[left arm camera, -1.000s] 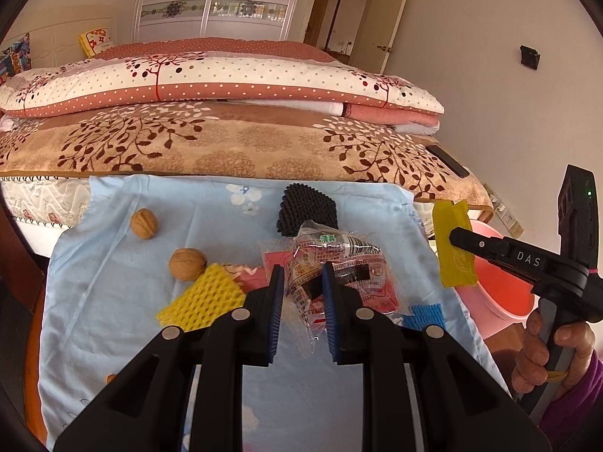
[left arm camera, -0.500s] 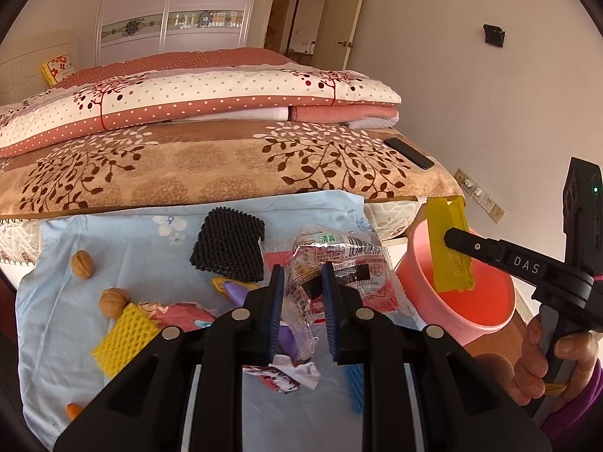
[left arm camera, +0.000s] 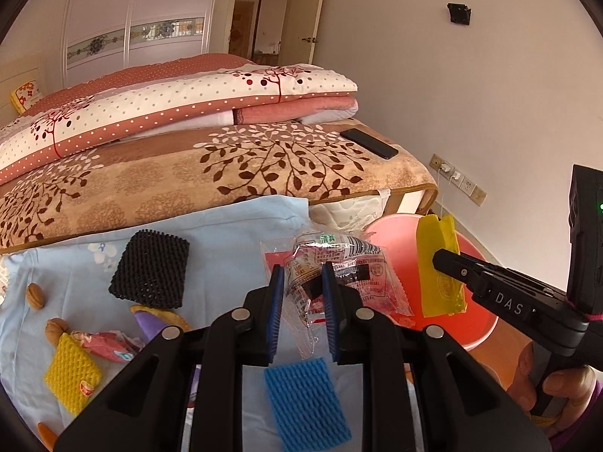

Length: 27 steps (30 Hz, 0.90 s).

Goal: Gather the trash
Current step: 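Carry the snack bag and yellow glove over the pink bucket with both tools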

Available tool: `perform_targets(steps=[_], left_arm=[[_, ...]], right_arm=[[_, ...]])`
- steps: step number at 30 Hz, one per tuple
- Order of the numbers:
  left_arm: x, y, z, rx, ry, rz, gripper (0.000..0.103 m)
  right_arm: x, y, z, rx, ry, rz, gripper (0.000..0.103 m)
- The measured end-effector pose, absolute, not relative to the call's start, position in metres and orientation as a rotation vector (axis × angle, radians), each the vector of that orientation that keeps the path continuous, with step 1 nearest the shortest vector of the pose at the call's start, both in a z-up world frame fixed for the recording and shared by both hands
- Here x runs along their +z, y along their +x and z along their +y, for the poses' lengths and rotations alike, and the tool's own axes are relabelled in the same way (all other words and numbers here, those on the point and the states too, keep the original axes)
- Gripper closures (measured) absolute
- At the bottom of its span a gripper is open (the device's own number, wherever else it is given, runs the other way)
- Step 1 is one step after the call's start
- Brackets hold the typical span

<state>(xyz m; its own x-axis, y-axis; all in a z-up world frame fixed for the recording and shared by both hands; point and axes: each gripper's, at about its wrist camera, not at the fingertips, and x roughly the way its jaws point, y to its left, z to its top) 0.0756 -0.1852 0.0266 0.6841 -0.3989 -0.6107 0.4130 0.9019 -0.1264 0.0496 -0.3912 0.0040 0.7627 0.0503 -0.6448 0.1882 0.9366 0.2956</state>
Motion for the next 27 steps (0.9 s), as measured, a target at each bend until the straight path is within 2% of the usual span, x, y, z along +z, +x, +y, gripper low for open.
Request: perform_targets(steps=[14, 27], left_arm=[[0.015, 0.081, -0.259, -0.558, 0.07, 0.668, 0.083], [-0.007, 0.092, -0.298, -0.599, 0.12, 0.696, 0.083]], right_arm=[[-0.013, 0.038, -0.429, -0.163, 0.4, 0.72, 0.088], [-0.033, 0.041, -0.449, -0.219, 0.412, 0.761, 0.088]])
